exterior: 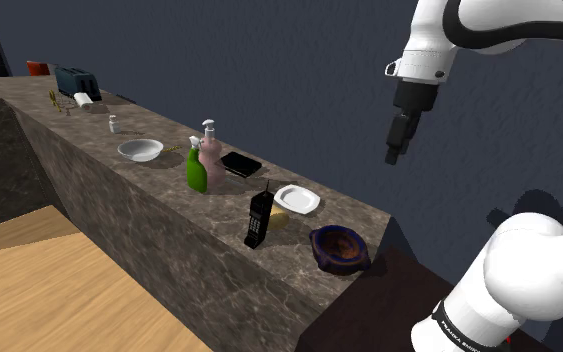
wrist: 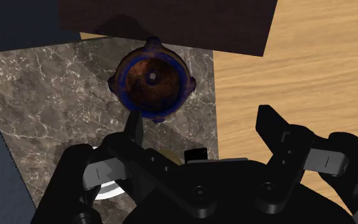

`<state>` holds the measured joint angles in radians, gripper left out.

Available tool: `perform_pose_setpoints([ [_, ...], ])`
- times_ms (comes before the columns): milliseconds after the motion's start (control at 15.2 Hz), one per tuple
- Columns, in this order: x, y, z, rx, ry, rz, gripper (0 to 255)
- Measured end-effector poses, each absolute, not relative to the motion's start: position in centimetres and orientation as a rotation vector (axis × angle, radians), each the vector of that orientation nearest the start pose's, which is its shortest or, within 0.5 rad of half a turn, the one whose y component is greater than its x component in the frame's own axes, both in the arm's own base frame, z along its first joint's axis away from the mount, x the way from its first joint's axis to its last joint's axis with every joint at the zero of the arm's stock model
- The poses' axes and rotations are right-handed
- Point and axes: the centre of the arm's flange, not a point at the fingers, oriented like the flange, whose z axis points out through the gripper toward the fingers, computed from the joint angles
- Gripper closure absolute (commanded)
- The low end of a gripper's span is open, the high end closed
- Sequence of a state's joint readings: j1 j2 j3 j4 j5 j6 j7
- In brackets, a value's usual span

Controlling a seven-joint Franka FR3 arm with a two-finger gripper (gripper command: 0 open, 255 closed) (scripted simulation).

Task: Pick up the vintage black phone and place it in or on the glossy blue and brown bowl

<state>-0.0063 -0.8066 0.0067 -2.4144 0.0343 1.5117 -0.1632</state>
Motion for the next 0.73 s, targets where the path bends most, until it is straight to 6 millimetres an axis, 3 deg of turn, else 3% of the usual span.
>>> perform_pose_setpoints([
  [198, 30.0, 1.5, 55.4, -3.094, -0.193, 0.143, 0],
  [726, 35.6, 6.5, 49.4, -3.088, 0.189, 0.12, 0],
])
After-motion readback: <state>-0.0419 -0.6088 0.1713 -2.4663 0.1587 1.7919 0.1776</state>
